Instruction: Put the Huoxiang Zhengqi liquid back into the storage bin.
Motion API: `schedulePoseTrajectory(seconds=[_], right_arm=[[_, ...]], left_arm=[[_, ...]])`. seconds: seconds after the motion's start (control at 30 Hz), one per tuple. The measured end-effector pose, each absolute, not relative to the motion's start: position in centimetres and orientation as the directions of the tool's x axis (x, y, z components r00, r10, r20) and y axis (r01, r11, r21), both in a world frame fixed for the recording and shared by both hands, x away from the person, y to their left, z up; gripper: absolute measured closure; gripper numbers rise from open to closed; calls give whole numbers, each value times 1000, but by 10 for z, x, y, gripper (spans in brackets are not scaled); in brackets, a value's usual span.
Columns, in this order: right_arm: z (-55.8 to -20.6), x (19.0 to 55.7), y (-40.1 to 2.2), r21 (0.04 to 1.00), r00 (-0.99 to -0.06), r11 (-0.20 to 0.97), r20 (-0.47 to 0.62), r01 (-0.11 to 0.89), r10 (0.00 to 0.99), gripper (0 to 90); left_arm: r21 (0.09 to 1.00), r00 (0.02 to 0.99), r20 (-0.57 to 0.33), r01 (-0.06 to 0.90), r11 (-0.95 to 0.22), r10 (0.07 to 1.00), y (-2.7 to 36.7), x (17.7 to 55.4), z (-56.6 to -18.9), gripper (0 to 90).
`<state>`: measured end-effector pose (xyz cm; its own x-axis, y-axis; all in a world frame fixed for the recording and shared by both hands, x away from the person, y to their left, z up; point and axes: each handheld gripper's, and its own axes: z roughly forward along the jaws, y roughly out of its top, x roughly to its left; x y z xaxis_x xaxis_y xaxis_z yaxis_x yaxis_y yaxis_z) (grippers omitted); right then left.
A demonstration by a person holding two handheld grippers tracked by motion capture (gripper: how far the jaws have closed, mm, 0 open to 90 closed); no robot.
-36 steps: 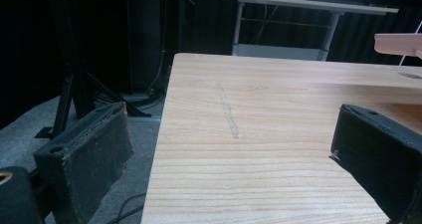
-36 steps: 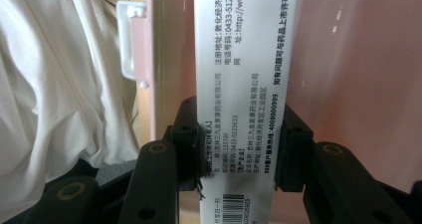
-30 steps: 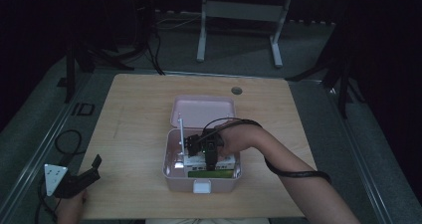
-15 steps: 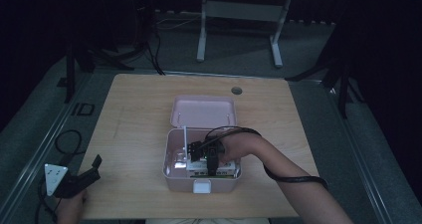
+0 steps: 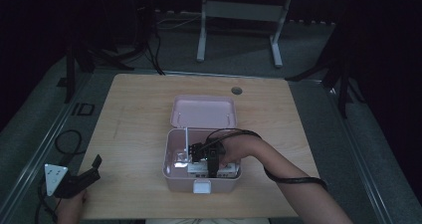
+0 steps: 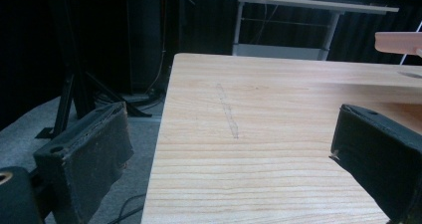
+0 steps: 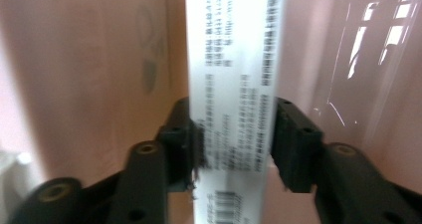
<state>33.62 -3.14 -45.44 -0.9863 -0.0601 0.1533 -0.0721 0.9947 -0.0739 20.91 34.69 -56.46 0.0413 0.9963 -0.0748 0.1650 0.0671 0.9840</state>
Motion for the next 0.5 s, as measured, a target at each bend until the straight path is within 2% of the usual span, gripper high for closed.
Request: schedulePoseTrajectory(seconds=[0.07, 0.23, 0.5], right_arm=[[-449, 336, -32, -70, -985, 995, 159, -77, -65, 515], [-429, 337, -37, -40, -989, 997, 128, -73, -67, 508], [-376, 345, -58, 93, -998, 995, 43, -32, -36, 497]], left_arm=[[984, 41, -75, 165, 68, 996, 347, 209, -565, 26], [984, 43, -77, 166, 69, 996, 347, 209, -565, 26], [984, 41, -76, 166, 69, 996, 347, 209, -565, 26]])
